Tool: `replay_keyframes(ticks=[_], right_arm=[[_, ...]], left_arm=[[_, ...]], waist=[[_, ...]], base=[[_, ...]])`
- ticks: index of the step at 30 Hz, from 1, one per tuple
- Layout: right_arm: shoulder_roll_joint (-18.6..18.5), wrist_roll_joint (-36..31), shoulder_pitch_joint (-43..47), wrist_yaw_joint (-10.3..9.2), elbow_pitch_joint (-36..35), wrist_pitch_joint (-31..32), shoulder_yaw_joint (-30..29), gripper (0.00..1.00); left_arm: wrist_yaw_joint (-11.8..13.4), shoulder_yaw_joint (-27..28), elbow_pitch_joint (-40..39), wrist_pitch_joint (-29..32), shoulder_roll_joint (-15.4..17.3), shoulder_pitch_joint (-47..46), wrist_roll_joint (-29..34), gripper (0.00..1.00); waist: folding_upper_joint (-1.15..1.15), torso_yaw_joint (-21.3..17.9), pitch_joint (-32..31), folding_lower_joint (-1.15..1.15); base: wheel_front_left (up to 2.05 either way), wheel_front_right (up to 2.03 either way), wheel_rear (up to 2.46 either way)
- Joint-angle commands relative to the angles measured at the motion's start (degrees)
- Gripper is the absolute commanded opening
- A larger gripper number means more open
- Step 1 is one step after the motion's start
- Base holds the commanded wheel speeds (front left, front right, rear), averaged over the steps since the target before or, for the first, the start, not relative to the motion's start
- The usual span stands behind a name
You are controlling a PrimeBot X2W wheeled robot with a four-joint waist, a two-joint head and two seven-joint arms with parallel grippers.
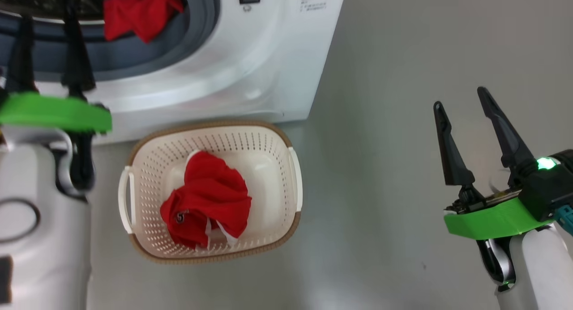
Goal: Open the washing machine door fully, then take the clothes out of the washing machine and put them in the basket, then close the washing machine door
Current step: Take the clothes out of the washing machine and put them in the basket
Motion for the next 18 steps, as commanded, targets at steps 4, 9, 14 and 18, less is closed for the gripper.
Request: replay_keyframes(ticks=[4, 9, 14, 18], right_arm=[[-0.84, 0.49, -1.77, 0.26, -1.68, -0.36, 1.75, 1.0], [-0.92, 0.81, -3.08, 0.26, -1.36, -0.36, 2.78, 1.0], [-1.21, 1.38, -3.5, 0.26, -0.64, -0.36, 3.61, 1.0], [-1.27, 1.82, -3.9, 0.26, -0.45, -0.36, 4.18, 1.0]], left_arm=[[-1.68, 1.86, 4.94, -0.62, 2.67, -7.55, -1.4, 1.0], [-2.87, 1.6, 11.67, -0.65, 3.69, -14.12, -2.81, 1.0], [-3.6, 0.16, 17.69, 1.79, 3.79, -19.5, -5.4, 1.0], [-3.76, -0.7, 19.93, 3.21, 4.22, -21.87, -7.04, 1.0]], waist=[[0.0, 0.48, 5.19, 0.0], [0.0, -0.23, 7.0, 0.0], [0.0, -0.83, 7.8, 0.0], [0.0, -1.41, 8.22, 0.0]], base=[[0.0, 0.0, 0.0], [0.0, 0.0, 0.0], [0.0, 0.0, 0.0], [0.0, 0.0, 0.0]])
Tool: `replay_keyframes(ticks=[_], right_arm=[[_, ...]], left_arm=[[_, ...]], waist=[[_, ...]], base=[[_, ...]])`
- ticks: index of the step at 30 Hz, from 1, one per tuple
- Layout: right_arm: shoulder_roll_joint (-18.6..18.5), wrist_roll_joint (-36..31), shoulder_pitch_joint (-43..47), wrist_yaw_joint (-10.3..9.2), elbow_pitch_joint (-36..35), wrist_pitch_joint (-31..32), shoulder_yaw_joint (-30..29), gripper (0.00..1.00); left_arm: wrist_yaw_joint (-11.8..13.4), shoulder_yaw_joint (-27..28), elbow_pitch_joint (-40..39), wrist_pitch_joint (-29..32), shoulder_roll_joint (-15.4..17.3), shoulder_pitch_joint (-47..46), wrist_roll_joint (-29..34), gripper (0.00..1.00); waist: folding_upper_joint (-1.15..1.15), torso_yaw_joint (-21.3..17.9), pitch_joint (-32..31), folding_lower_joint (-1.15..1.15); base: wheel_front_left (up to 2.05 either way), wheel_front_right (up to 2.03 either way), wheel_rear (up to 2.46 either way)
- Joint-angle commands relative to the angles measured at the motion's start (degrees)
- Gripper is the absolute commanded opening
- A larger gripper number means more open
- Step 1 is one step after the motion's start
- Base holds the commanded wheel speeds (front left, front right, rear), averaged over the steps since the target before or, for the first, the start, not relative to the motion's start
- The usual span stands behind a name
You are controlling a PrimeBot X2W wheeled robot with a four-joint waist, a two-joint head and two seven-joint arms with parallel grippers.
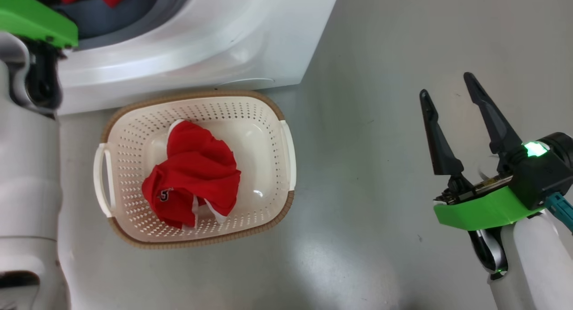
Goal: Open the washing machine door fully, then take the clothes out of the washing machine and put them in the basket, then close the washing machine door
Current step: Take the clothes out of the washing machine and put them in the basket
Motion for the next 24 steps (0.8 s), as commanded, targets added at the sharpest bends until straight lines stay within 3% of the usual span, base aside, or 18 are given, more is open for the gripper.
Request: replay_keyframes(ticks=[1, 10, 24], right_arm=[[-0.26, 0.95, -0.54, 0.26, -1.17, -0.36, 1.3, 1.0], [-0.59, 2.93, -1.87, 0.26, -0.46, -0.36, 3.09, 1.0], [-0.45, 4.82, -2.38, 0.26, -0.61, -0.36, 4.34, 1.0]], left_arm=[[-0.31, 0.44, -0.91, 0.29, 3.04, -0.49, -0.25, 1.0], [-0.35, -8.43, 0.79, 11.93, 5.03, -2.66, -6.06, 1.0], [-0.12, -16.11, 6.47, 18.66, 7.92, -4.41, -5.44, 1.0]], waist=[[0.0, -0.43, 0.31, 0.0], [0.0, -2.25, 1.53, 0.0], [0.0, -4.01, 2.07, 0.0]], base=[[0.0, 0.0, 0.0], [0.0, 0.0, 0.0], [0.0, 0.0, 0.0]])
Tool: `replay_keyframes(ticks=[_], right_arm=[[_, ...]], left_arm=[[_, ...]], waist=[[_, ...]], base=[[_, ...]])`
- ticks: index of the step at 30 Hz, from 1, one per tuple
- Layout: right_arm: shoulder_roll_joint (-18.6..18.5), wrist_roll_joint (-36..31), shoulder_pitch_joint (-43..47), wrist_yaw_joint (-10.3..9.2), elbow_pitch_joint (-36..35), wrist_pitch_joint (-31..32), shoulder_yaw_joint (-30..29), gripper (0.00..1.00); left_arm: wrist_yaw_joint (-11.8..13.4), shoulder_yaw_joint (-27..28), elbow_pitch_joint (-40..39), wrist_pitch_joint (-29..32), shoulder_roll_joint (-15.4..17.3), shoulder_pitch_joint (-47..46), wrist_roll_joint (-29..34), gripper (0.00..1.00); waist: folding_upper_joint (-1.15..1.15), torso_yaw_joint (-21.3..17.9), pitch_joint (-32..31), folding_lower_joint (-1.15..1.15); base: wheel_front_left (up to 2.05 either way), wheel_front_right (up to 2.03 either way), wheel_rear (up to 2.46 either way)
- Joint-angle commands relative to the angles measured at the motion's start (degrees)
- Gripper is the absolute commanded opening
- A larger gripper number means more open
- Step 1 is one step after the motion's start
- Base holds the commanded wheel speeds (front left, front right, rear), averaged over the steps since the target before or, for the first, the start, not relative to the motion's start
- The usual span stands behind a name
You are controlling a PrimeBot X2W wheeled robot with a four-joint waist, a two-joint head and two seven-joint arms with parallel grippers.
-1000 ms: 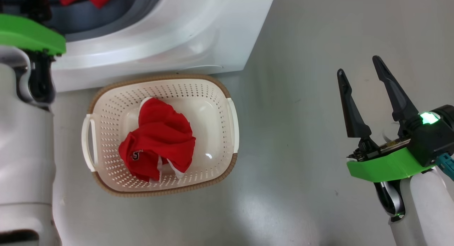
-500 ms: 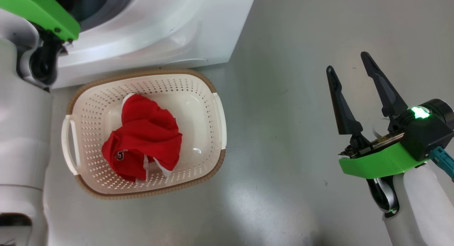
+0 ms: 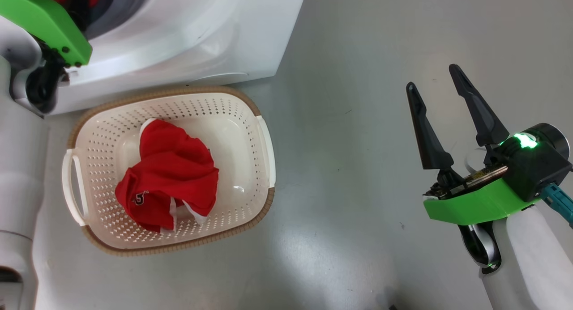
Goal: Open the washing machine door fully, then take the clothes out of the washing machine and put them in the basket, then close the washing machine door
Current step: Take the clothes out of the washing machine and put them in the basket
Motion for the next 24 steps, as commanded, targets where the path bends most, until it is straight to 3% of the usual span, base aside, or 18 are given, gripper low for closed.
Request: replay_keyframes(ticks=[1, 2, 7, 18, 24], right_arm=[[-0.18, 0.47, 0.07, 0.26, -1.29, -0.36, 1.3, 1.0], [-0.14, 0.56, 0.07, 0.26, -1.31, -0.36, 1.25, 1.0], [-0.09, 0.75, 0.1, 0.26, -1.17, -0.36, 1.05, 1.0], [0.08, 1.38, 0.35, 0.26, -0.51, -0.36, 0.85, 1.0], [0.0, 1.82, 0.66, 0.26, -0.04, -0.36, 1.09, 1.0]], left_arm=[[0.15, -0.15, -0.01, 0.4, 2.9, -0.73, 1.31, 0.5], [0.45, -0.37, 0.37, 0.21, 2.99, -0.9, 1.56, 0.0], [1.14, -1.0, 1.3, -2.58, 2.84, -1.43, 2.31, 0.0], [2.07, -2.39, 0.48, -17.71, 3.02, 1.26, 4.83, 0.0], [2.52, -2.68, -1.35, -21.7, 2.86, 4.28, 5.82, 0.0]], waist=[[0.0, -0.08, 0.02, 0.0], [0.0, -0.09, 0.02, 0.0], [0.0, 0.4, -0.11, 0.0], [0.0, 2.83, -2.14, 0.0], [0.0, 3.88, -3.87, 0.0]], base=[[0.0, 0.0, 0.0], [0.0, 0.0, 0.0], [0.0, 0.0, 0.0], [0.0, 0.0, 0.0], [0.0, 0.0, 0.0]])
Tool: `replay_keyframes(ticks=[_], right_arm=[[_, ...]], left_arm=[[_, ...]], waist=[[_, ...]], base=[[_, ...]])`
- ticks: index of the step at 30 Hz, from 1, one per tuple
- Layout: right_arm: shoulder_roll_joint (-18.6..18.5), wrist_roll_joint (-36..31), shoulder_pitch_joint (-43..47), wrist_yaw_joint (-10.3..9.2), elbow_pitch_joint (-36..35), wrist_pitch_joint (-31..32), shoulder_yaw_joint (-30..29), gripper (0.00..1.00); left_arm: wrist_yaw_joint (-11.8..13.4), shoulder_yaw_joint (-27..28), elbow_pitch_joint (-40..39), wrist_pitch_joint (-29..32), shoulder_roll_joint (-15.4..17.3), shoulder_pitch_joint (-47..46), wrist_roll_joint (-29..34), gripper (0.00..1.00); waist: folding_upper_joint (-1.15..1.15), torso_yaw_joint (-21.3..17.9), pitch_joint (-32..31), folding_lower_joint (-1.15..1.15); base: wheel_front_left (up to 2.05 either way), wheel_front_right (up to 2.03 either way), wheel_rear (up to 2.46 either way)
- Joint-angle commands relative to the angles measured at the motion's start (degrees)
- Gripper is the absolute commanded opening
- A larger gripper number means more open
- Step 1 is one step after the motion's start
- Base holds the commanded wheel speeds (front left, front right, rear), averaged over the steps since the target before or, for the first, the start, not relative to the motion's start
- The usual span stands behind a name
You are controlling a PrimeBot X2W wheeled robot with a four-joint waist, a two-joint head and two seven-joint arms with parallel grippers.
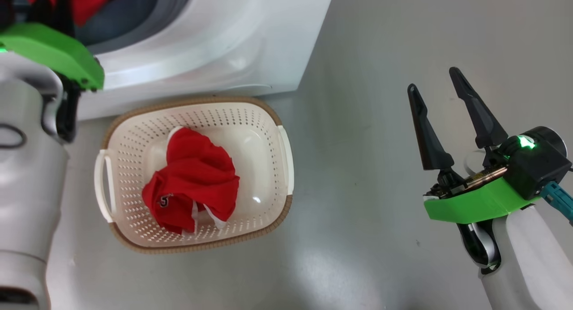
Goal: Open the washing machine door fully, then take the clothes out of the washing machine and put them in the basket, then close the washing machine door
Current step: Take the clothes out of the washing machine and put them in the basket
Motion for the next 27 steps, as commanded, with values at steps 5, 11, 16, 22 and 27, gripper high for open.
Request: replay_keyframes(ticks=[5, 11, 16, 22, 27], right_arm=[[-0.07, 0.5, 1.01, 0.26, -0.84, -0.36, 1.17, 1.0], [-0.14, 0.52, 1.61, 0.26, -0.4, -0.36, 0.97, 1.0], [-0.08, 0.37, 2.62, 0.26, -0.12, -0.36, 0.61, 1.0], [-0.16, 0.41, 4.09, 0.26, 0.22, -0.36, 0.08, 1.0], [0.28, 0.56, 6.09, 0.26, 0.65, -0.36, -0.17, 1.0]], left_arm=[[1.12, 3.03, -10.26, -1.2, 3.22, 6.36, 1.68, 0.0], [3.37, 7.77, -24.51, -1.22, 3.14, 16.72, 4.47, 0.0], [4.12, 9.79, -31.63, -1.23, 1.85, 25.12, 6.17, 0.0], [4.38, 11.05, -36.89, -1.23, -0.35, 32.94, 6.97, 0.0], [4.53, 12.12, -39.91, -1.23, -2.14, 39.3, 6.95, 0.0]], waist=[[0.0, 0.95, -3.13, 0.0], [0.0, 1.09, -5.61, 0.0], [0.0, 1.48, -8.22, 0.0], [0.0, 2.76, -11.69, 0.0], [0.0, 3.68, -14.95, 0.0]], base=[[0.0, 0.0, 0.0], [0.0, 0.0, 0.0], [0.0, 0.0, 0.0], [0.0, 0.0, 0.0], [0.0, 0.0, 0.0]])
